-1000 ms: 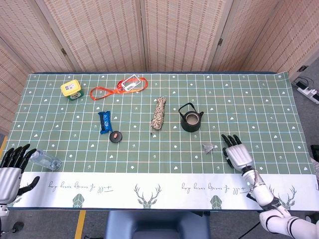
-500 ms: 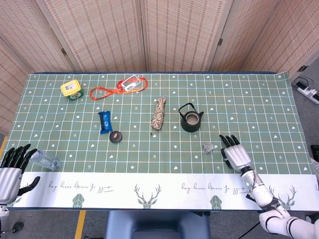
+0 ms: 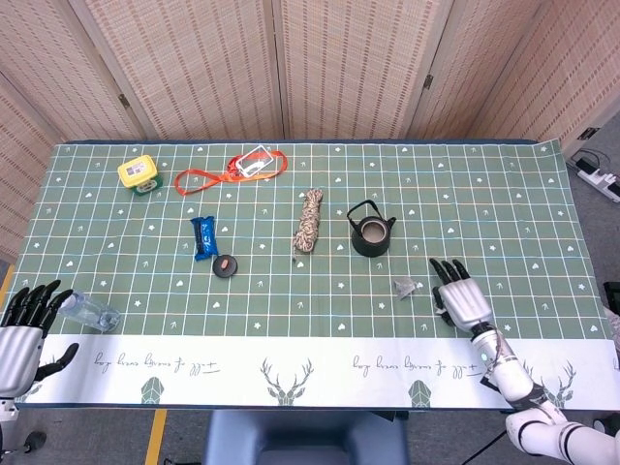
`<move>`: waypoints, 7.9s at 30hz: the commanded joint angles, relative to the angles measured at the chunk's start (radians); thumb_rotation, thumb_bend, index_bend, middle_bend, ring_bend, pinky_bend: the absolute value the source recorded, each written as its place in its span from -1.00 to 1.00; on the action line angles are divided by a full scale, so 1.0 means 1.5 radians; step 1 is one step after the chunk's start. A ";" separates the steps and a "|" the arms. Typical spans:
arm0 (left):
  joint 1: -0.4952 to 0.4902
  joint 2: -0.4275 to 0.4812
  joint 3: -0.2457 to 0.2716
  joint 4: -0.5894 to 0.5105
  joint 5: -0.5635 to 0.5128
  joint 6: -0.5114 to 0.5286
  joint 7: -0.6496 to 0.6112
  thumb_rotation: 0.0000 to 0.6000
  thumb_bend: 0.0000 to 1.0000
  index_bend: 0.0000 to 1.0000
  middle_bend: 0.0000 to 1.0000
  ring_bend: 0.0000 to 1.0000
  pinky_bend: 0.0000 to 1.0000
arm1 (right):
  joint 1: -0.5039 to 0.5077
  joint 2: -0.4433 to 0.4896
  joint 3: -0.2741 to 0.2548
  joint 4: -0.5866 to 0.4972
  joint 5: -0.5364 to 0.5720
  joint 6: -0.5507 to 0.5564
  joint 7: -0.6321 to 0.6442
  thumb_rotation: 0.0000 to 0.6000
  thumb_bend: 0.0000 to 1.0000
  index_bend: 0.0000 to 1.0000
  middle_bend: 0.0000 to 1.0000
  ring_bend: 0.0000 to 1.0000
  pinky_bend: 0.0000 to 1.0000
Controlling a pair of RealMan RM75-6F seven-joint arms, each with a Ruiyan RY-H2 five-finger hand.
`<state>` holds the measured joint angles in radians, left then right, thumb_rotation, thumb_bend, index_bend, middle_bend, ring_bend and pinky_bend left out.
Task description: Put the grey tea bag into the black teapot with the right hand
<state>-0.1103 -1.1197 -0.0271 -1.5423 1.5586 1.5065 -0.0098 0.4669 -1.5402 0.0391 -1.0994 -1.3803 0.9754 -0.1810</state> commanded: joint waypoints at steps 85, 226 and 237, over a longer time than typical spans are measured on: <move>-0.006 0.019 -0.011 0.010 -0.027 -0.019 -0.063 1.00 -0.46 -0.81 -1.00 -0.91 -0.92 | 0.351 0.070 0.219 -0.162 0.478 0.021 -0.336 1.00 -0.17 0.47 -0.82 -0.87 -1.00; 0.002 -0.004 -0.001 -0.010 0.001 0.010 0.021 1.00 -0.46 -0.85 -1.00 -0.90 -0.90 | -0.219 0.303 -0.089 -0.399 -0.004 0.479 -0.032 1.00 -0.26 -1.00 -1.00 -1.00 -1.00; 0.006 -0.013 0.000 -0.012 0.010 0.020 0.049 1.00 -0.46 -0.88 -1.00 -0.90 -0.90 | -0.243 0.309 -0.066 -0.335 0.002 0.416 0.089 1.00 -0.26 -1.00 -1.00 -1.00 -1.00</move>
<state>-0.1016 -1.1394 -0.0265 -1.5608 1.5730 1.5366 0.0632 0.1075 -1.0798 -0.0651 -1.6038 -1.3726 1.6010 -0.0520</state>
